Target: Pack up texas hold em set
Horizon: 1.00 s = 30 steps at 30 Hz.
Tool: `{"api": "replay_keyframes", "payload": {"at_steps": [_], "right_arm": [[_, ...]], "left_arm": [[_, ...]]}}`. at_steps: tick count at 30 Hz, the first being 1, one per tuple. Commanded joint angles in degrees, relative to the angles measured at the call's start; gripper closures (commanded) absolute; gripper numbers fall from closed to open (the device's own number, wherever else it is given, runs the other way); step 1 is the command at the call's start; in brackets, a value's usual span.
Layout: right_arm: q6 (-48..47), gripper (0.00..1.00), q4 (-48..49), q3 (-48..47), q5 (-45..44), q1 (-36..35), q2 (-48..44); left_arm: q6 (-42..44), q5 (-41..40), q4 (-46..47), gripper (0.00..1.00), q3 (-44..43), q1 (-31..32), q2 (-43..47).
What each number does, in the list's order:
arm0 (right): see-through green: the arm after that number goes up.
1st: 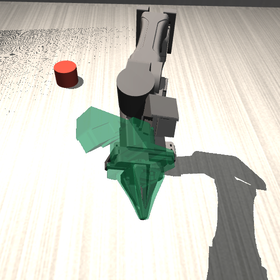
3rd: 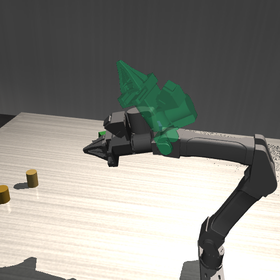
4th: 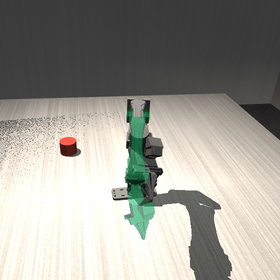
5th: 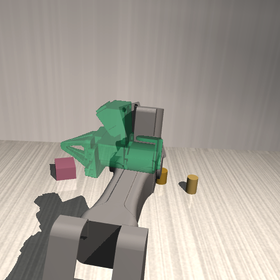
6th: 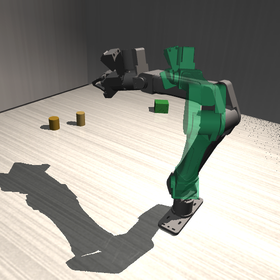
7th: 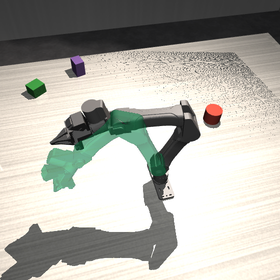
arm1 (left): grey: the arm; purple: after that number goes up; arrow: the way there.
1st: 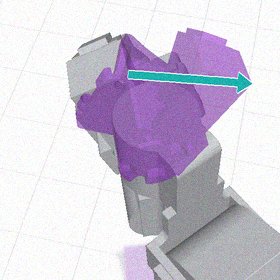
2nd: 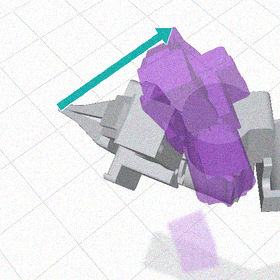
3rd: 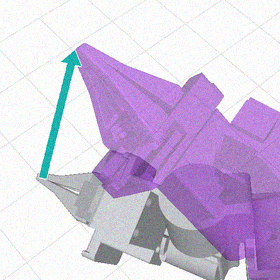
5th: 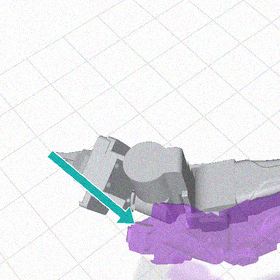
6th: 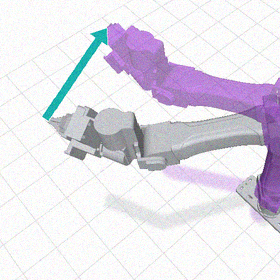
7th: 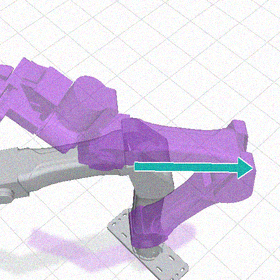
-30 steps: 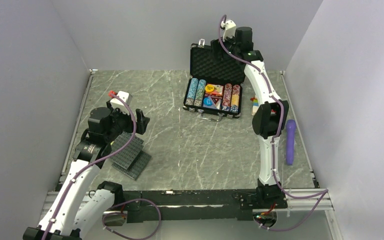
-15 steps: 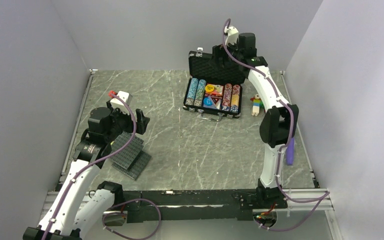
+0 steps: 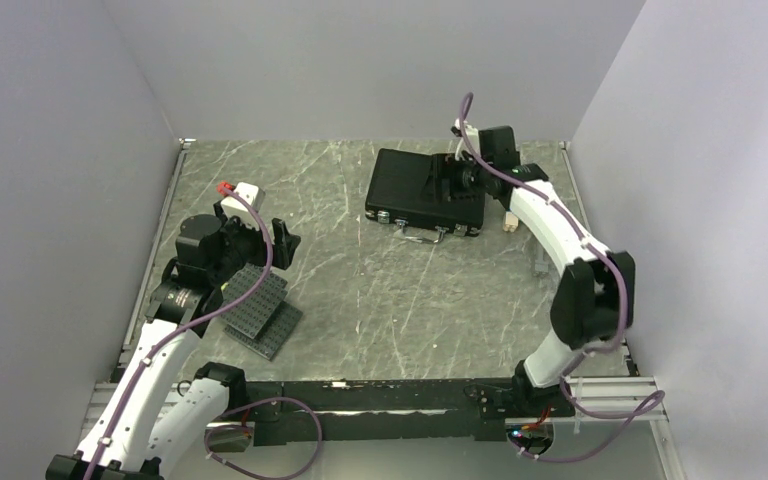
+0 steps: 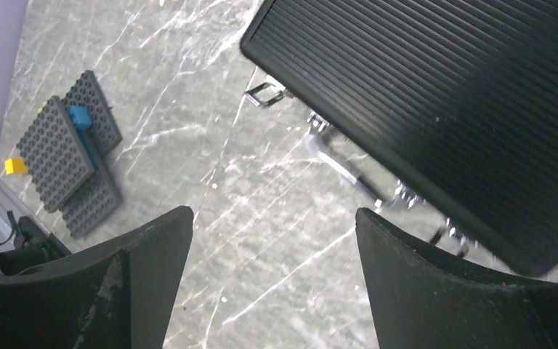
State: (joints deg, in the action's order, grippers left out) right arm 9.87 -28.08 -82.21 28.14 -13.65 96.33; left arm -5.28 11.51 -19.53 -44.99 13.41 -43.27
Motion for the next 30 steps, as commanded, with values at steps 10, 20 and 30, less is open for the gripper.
{"api": "replay_keyframes", "payload": {"at_steps": [10, 20, 30], "right_arm": [[2.1, 0.33, 4.4, 19.6, -29.3, -0.5, -27.8], [7.4, 0.63, 16.1, 32.6, -32.2, -0.6, -27.8], [8.1, 0.73, 20.8, 30.6, -32.7, -0.5, -18.5]], "left_arm": [[-0.3, 0.2, 2.6, 0.02, 0.1, -0.2, 1.7], [0.0, -0.6, 2.6, 0.02, 0.2, -0.2, 1.3], [0.2, -1.0, 2.5, 0.02, 0.1, -0.2, 1.3]]}}
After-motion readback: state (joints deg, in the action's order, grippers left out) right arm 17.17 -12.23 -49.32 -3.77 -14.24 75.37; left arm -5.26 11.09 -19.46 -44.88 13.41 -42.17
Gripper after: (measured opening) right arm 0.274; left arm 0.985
